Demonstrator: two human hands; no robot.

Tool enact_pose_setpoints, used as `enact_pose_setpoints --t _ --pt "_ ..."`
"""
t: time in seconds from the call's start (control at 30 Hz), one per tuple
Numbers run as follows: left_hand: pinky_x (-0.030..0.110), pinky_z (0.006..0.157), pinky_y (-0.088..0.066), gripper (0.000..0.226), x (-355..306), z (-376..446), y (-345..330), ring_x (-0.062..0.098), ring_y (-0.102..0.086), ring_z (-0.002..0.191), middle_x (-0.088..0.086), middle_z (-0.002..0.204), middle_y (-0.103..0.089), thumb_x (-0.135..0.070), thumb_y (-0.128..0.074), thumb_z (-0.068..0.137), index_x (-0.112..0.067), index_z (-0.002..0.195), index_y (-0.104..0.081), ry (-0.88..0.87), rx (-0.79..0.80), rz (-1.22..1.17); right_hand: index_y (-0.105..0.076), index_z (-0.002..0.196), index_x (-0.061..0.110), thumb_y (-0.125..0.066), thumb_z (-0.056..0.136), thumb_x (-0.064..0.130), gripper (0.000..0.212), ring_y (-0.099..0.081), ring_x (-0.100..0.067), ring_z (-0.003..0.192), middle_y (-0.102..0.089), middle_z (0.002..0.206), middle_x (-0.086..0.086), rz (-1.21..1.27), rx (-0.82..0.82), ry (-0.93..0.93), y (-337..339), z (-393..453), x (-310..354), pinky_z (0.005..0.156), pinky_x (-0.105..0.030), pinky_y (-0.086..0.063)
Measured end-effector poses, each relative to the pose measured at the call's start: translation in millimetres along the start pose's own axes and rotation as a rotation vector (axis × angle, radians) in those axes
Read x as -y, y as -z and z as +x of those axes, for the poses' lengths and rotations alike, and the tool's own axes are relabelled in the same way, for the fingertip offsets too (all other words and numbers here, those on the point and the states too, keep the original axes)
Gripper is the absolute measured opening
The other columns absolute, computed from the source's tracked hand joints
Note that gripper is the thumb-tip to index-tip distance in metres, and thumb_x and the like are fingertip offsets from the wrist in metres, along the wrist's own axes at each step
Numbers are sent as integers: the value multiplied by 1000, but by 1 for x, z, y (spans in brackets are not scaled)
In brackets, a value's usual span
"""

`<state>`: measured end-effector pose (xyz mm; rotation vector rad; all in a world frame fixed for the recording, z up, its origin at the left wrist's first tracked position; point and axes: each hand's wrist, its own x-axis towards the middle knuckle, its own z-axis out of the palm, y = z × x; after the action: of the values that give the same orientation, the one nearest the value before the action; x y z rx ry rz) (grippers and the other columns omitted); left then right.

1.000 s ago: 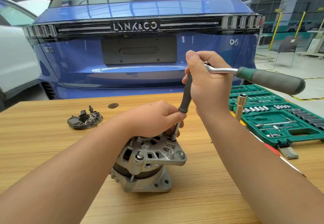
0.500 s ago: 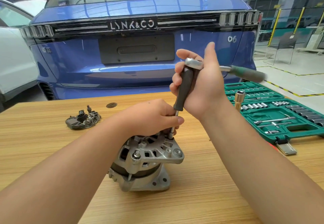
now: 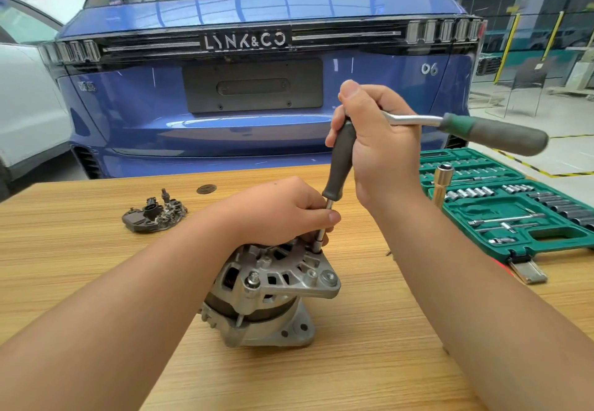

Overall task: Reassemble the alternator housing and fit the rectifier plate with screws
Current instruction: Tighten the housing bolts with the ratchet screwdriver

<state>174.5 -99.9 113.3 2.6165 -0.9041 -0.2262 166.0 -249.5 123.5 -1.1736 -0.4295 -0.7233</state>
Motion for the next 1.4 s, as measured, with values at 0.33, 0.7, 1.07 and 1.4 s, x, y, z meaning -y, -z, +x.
enact_pose_setpoints --t 0.33,0.7,1.07,1.4 --pt "26 56 -36 31 3 3 -2 -3 -51 52 -25 62 -60 -53 -52 101 -33 86 -71 13 -29 3 -66 91 15 -49 99 58 47 -59 -15 54 -65 66 -1 205 8 -380 1 2 2 55 -29 -50" --pt "26 64 -47 32 4 4 -1 -2 -64 67 -26 75 -70 -52 -52 101 -35 86 -73 22 -15 -32 -71 83 25 -64 96 34 17 -60 -17 59 -63 71 0 249 130 -322 6 6 -2 59 -30 -50" --pt "27 59 -41 34 1 3 -1 1 -50 53 -14 64 -62 -54 -52 101 -29 92 -73 14 -11 -4 -66 80 22 -67 95 28 16 -65 -18 53 -65 64 2 -113 -101 -2 -3 -4 1 55 -28 -53" --pt "43 77 -56 32 -1 0 -1 17 -70 82 -6 91 -75 -56 -54 99 -30 88 -70 32 -41 -28 -62 95 15 -61 100 36 21 -63 -15 57 -66 66 1 58 -80 -299 -3 -4 7 58 -27 -53"
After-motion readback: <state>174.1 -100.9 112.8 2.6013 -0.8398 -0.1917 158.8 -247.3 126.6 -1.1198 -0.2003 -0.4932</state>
